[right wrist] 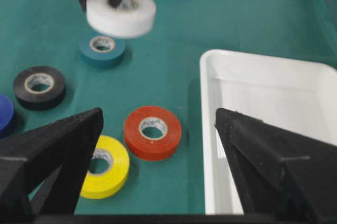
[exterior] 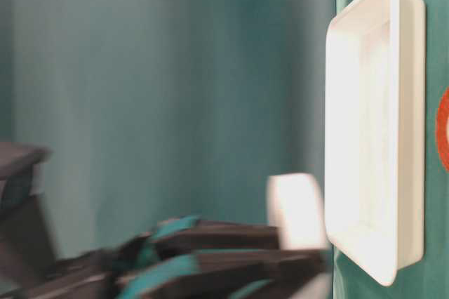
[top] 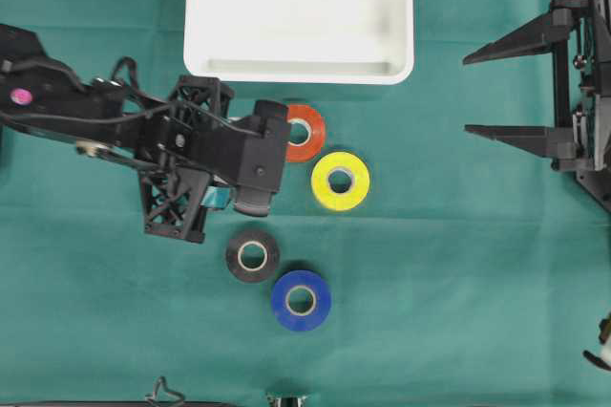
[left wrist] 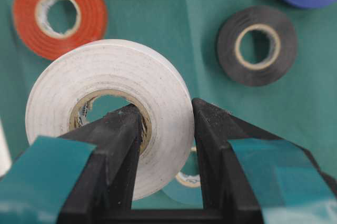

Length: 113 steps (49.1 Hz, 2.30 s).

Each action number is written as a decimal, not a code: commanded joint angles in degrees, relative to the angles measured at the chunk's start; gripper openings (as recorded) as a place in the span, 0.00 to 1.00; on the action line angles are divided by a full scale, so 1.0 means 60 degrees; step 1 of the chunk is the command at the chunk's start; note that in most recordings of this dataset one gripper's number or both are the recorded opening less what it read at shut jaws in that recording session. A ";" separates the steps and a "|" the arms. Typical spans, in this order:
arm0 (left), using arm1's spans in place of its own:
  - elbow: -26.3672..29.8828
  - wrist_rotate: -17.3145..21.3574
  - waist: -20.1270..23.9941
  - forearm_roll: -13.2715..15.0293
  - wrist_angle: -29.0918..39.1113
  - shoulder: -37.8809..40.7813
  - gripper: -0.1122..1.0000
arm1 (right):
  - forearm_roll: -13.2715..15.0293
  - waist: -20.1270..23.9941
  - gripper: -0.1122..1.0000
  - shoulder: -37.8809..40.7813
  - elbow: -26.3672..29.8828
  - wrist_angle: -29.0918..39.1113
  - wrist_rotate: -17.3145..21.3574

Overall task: Pick up the tape from a random location and place it into the white case.
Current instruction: 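Close the left gripper inside the white tape roll's core, then lift the white tape and carry it over the white tray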

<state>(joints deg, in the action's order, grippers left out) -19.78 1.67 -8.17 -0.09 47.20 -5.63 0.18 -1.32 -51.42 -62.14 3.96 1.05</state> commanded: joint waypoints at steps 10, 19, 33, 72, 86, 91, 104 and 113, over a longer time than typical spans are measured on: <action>0.0645 -0.0015 -0.0029 -0.0044 0.0630 -0.1025 0.32 | -0.0044 -0.0015 0.92 0.0044 0.0249 -0.0029 0.0029; 0.0688 -0.0015 -0.0029 -0.0059 0.0732 -0.1187 0.32 | -0.0044 0.0000 0.92 0.0044 0.0234 -0.0029 0.0029; 0.0674 -0.0015 -0.0029 -0.0059 0.0732 -0.1187 0.32 | -0.0044 0.0000 0.92 0.0044 0.0234 -0.0029 0.0029; 0.0659 -0.0029 -0.0029 -0.0073 0.0718 -0.1187 0.32 | -0.0044 0.0000 0.92 0.0029 0.0234 -0.0015 0.0029; 0.0659 0.0000 0.0864 -0.0146 0.0205 -0.1011 0.32 | -0.0015 0.0000 0.92 0.0044 0.0249 0.0044 0.0015; 0.0659 0.0000 0.1523 -0.0146 -0.0073 -0.0908 0.32 | -0.0015 0.0000 0.92 0.0044 0.0249 0.0059 0.0000; 0.0879 0.0044 0.3076 -0.0146 -0.0293 -0.0425 0.32 | 0.0000 0.0000 0.92 0.0044 0.0234 0.0117 0.0000; 0.0952 0.0044 0.4028 -0.0146 -0.0293 -0.0293 0.32 | 0.0029 0.0000 0.92 0.0044 0.0234 0.0176 -0.0015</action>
<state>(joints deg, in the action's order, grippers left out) -15.73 1.85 13.89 -0.79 45.88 -6.68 0.26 -1.32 -51.50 -62.14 5.19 1.05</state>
